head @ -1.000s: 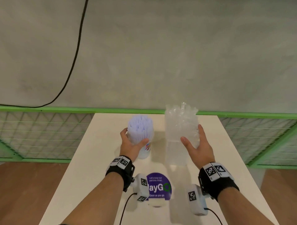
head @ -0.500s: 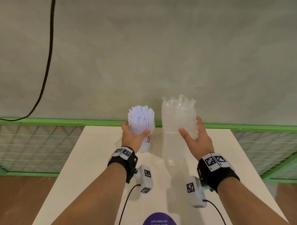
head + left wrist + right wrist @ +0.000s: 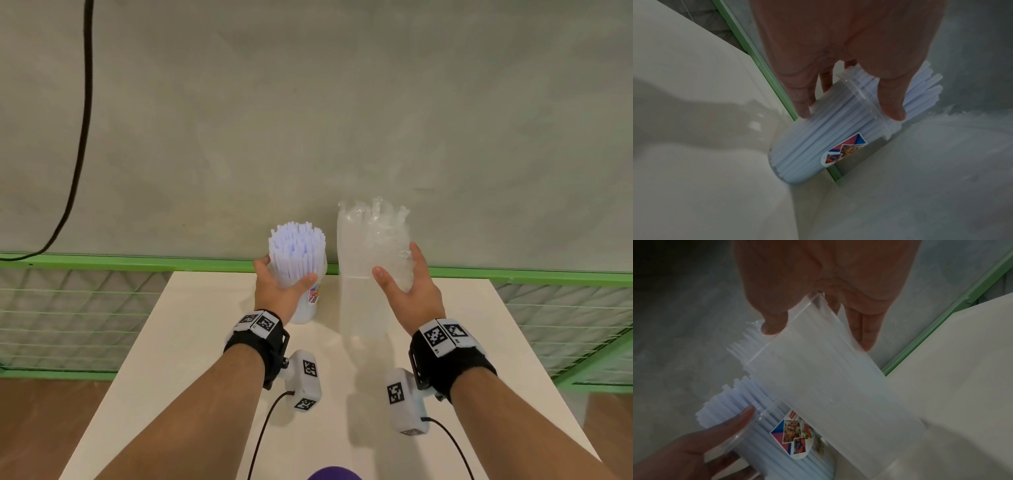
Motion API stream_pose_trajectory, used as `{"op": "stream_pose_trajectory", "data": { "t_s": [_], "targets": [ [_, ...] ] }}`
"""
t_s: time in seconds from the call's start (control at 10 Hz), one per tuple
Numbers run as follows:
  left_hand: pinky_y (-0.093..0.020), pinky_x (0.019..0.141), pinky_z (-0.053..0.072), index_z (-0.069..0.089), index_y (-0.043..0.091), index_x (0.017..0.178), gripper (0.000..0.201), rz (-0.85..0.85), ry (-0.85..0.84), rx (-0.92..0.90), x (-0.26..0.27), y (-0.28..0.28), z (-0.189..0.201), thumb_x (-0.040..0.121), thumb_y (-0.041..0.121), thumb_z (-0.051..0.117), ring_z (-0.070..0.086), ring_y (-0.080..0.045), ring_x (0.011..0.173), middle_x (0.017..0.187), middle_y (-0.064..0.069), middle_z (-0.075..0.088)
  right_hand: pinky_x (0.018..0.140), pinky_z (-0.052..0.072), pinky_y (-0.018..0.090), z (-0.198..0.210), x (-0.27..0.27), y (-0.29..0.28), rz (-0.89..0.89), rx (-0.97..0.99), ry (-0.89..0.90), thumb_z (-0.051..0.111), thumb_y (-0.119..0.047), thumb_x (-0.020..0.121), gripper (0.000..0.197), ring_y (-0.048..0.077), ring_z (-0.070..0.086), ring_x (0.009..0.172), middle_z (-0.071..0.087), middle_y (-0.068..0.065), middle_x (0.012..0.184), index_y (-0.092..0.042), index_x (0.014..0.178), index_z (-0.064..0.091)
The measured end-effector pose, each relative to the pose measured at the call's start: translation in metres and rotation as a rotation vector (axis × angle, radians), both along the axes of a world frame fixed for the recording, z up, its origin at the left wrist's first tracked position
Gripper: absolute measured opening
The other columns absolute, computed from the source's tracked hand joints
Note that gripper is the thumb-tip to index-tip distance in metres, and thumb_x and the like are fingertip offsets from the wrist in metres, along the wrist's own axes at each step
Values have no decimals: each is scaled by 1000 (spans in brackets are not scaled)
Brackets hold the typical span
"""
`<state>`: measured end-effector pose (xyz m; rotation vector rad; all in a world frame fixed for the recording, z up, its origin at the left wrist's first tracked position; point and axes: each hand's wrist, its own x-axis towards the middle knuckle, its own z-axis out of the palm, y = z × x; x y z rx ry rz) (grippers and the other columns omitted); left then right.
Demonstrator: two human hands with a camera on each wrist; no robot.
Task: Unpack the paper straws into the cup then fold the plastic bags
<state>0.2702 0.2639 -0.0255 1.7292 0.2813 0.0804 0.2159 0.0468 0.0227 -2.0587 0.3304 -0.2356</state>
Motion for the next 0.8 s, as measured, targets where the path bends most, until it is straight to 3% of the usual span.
{"op": "stream_pose_trajectory", "data": {
  "t_s": [0.3,0.6,0.7,0.8],
  "targets": [
    [-45,106,43,28,32,119,80,8,-10,10,1,-2,0,66,31,88,55,-24,119,129,1,53,112,27,32,0,5,1,10,-16,14,63,-56,85,88,23,34,142,32,-3,157,-33,155,14],
    [-44,106,42,23,24,139,100,-14,39,54,-2,1,8,64,36,89,52,-27,124,135,-4,50,112,27,33,1,7,0,25,-26,30,63,-58,84,91,23,33,143,30,-3,158,-33,155,13],
    [-43,113,33,6,28,151,128,-28,71,135,-7,7,14,58,34,93,39,-30,136,150,-9,34,113,24,32,2,7,-2,40,-30,45,63,-60,82,95,22,29,145,25,-3,160,-32,155,10],
    [-40,116,23,-12,30,152,143,-56,128,231,-19,11,27,56,29,94,22,-25,146,161,-9,4,118,17,35,2,7,-3,53,-19,28,65,-70,72,114,19,14,149,7,-5,164,-28,155,-1]
  ]
}}
